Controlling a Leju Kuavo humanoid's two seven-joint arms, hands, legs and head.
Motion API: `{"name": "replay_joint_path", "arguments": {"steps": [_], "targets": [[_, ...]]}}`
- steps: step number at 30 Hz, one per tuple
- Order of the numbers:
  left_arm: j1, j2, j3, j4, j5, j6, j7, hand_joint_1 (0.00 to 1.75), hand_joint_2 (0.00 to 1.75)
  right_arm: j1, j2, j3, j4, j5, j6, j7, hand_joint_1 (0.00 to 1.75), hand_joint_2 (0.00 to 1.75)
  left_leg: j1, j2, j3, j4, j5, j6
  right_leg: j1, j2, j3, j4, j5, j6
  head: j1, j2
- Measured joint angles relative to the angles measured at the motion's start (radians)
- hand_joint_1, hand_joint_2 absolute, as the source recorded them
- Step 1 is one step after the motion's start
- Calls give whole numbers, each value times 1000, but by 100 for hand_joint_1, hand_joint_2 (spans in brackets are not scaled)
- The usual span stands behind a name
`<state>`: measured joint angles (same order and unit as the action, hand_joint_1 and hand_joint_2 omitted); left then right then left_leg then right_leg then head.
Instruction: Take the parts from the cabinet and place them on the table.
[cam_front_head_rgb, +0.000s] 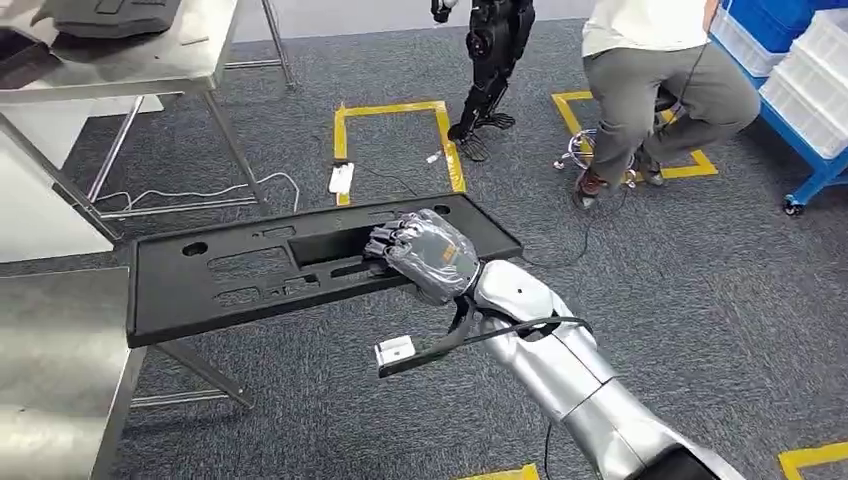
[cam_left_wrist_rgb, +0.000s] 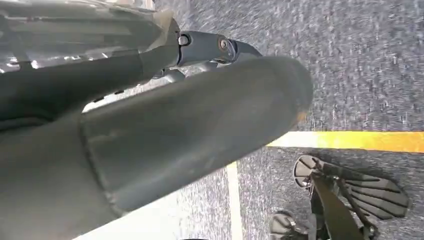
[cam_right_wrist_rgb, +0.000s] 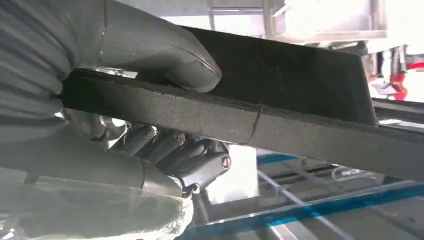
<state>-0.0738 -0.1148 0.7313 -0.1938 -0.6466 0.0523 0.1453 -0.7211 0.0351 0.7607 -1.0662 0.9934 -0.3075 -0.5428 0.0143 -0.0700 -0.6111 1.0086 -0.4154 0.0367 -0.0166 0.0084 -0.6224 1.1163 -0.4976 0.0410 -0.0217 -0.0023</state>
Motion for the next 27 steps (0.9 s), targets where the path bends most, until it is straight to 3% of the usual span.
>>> {"name": "replay_joint_path", "arguments": {"steps": [1, 2, 3, 5, 6, 8, 9, 11, 12, 13, 15, 16, 17, 21, 22, 23, 24, 26, 27], "targets": [[0, 0, 0, 0, 0, 0, 0, 0, 0, -1, 0, 0, 0, 0, 0, 0, 168, 175, 0, -9, -2, 4, -2, -6, -9, 36, 37, -80, 26, 6, 0, 0], [0, 2, 0, 0, 0, 0, 0, 0, 0, -1, 0, 0, 0, 0, 0, 0, 168, 175, -6, -19, -9, 11, -5, -15, -7, 48, 44, -88, 25, -2, 2, 0], [0, 2, 0, 0, 0, 0, 0, 0, 0, 0, 0, 0, 0, 0, 0, -1, 168, 175, -5, -22, -14, 9, -2, -21, -5, 31, 41, -88, 29, -11, 0, 0], [5, 2, 0, 0, 0, 0, 0, 0, 0, 1, 0, 0, 0, 0, 0, -1, 168, 175, 2, -30, -18, 5, 3, -31, 3, 24, 39, -86, 32, -21, 1, 0], [6, 3, 0, 0, 0, 0, 0, 0, 0, 0, 3, 0, 0, 0, 0, -1, 168, 175, 4, -37, -21, 9, 1, -35, -5, 16, 40, -91, 37, -30, 0, 0], [5, 2, 0, 0, 0, 0, 0, 0, 0, -4, 8, 0, 0, 0, 0, -1, 168, 175, 2, 32, -46, 70, -43, -41, -4, 1, 43, -93, 37, -46, -10, 0], [3, 1, 0, 0, 0, 0, 0, 0, 0, -4, 8, 0, 0, 0, 0, -1, 168, 175, 4, 51, -80, 142, -81, -45, 1, -7, 43, -92, 36, -53, -10, 0], [2, 1, 0, 0, -2, 0, 0, 0, 0, 1, 7, 0, 0, 1, 0, -1, 168, 175, 6, 63, -161, 304, -147, -48, 10, -31, 42, -92, 34, -57, -10, 0], [4, 0, 0, 0, -2, 0, 0, 0, 0, 2, 5, 0, 0, 1, 0, -1, 168, 175, 6, 63, -174, 329, -146, -47, 13, -42, 42, -92, 33, -58, -10, 0], [5, 1, 0, 0, -3, 0, 0, 0, 0, 2, 5, 0, 0, 1, 0, -1, 168, 175, 6, 63, -162, 304, -124, -44, 15, -51, 42, -92, 32, -59, -10, 0], [4, 1, 0, 0, -4, 0, 0, 0, 0, 1, 5, 0, 0, 2, -1, -1, 168, 175, 4, 74, -78, 151, -48, -34, 19, -69, 44, -92, 31, -60, -10, 0], [3, 1, 0, 0, -5, 0, 0, 0, 0, -1, 5, 0, 0, 2, -1, -2, 168, 175, 0, 100, -23, 59, -16, -26, 21, -78, 46, -92, 30, -60, -10, 0], [1, 2, 0, 0, -5, 0, 0, 0, 0, -3, 5, 0, 0, 2, -1, -2, 168, 175, -12, 138, -7, 29, -29, -19, 29, -84, 46, -92, 28, -57, -8, 0], [1, 2, 0, 0, -6, 0, 0, 0, 0, -4, 4, 0, 0, 2, -1, -1, 168, 175, -20, 100, -11, 16, -18, -5, 27, -117, 50, -96, 24, -44, -10, 0], [3, 1, 0, 0, -6, 0, 0, 0, 0, -5, 4, 0, -1, 2, -2, -1, 168, 175, -5, 92, 0, 1, -6, 3, 28, -94, 38, -83, 16, -37, -8, 0], [2, 1, 0, 0, -6, 0, 0, 0, 0, -5, 4, 0, -2, 2, -2, -1, 168, 175, -8, 84, 2, -4, -4, 7, 22, -51, 32, -56, 0, -37, -10, 0], [1, 1, 0, 0, -6, 0, 0, 0, 0, -8, 3, -1, -2, 1, -2, -1, 168, 175, -7, 76, 1, -3, -1, 13, 20, -25, -1, 15, -36, -43, -8, 0], [-2, 2, 0, 0, -6, 0, 0, 0, 0, -3, -4, 0, -2, 2, -2, -1, 168, 175, -6, 50, -1, -3, -1, 13, 14, -13, -82, 182, -98, -46, -3, 0], [-1, 1, 0, 0, -6, 0, 0, 0, 0, 2, -6, 0, -2, 2, -1, -1, 168, 175, -6, 36, -1, -3, 0, 13, 13, -12, -107, 231, -107, -39, -3, 0]]}}
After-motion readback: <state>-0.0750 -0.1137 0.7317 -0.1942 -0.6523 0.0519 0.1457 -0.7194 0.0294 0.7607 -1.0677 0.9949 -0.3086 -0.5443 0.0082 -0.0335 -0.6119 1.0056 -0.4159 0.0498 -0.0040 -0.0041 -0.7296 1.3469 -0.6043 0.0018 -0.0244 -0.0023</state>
